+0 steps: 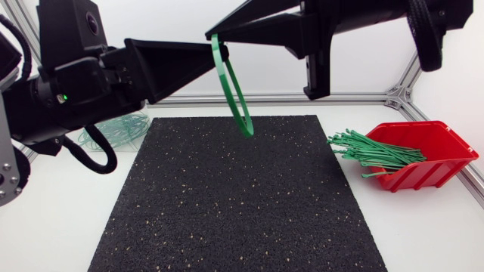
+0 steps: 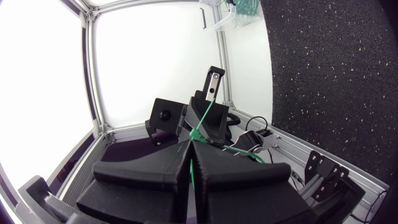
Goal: Take a green cable tie from the red box, thread the tail through the head to close it, then place it in the transparent bin on the left.
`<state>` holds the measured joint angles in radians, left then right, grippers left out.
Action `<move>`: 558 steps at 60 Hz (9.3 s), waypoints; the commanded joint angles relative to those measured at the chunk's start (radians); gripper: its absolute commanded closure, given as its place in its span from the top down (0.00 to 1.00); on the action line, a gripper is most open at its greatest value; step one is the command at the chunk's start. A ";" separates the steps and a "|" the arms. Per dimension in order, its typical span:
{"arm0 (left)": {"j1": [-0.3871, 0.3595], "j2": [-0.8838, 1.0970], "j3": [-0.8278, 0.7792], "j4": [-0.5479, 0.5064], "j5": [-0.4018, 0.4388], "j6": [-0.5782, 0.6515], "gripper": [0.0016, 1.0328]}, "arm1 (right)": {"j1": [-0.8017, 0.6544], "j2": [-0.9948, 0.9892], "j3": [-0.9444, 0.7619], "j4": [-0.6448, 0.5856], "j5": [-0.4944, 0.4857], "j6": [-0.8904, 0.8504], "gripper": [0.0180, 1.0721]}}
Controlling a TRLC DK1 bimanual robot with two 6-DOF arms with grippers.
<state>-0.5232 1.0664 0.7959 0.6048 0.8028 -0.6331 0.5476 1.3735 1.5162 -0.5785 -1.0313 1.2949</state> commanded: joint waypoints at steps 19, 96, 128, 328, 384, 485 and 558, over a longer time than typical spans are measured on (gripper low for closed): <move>-0.023 -0.051 -0.020 0.021 0.041 -0.020 0.03 | 0.034 0.042 0.025 -0.090 0.060 -0.029 0.17; 0.103 0.055 -0.017 0.015 0.213 0.174 0.03 | -0.140 0.164 0.214 -0.439 0.031 -0.510 0.40; 0.084 0.064 -0.020 0.018 0.239 0.225 0.03 | -0.038 0.239 0.348 -0.564 0.054 -0.609 0.40; 0.066 0.001 -0.063 0.000 0.239 0.277 0.03 | 0.049 0.153 0.314 -0.566 0.165 -0.586 0.14; 0.040 -0.072 -0.067 -0.036 0.239 0.279 0.03 | -0.018 0.277 0.314 -0.535 0.178 -0.609 0.05; 0.485 0.237 0.439 -0.861 -0.467 1.012 0.03 | -0.055 0.022 -0.008 -0.308 1.087 -1.148 0.50; 0.701 0.741 0.815 -0.705 -1.077 1.181 0.97 | -0.163 -0.274 -0.203 -0.293 1.153 -1.281 0.54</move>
<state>0.1822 1.7889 1.5707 -0.0940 -0.2649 0.5255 0.3897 1.1179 1.3251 -0.8635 0.1108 0.0246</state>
